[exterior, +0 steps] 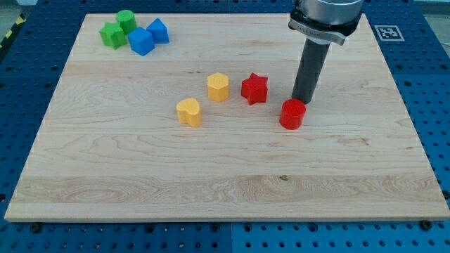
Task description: Move your arm to the top left of the board
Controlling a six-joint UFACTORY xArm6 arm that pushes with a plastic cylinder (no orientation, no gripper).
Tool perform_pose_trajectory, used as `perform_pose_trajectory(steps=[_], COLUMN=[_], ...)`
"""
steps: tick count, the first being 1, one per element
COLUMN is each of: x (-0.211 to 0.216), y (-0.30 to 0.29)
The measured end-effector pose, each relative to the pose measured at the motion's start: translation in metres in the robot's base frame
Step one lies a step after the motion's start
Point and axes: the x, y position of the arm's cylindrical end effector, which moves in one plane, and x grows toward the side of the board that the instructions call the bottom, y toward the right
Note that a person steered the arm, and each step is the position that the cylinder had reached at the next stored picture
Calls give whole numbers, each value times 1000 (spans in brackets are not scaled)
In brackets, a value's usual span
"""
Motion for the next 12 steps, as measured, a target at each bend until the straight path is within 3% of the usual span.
perform_pose_trajectory(steps=[3,5,7,8,9,12], x=[21,-16,-35,-91,-110,-105], y=[-7,32,26,-6,-88,-354])
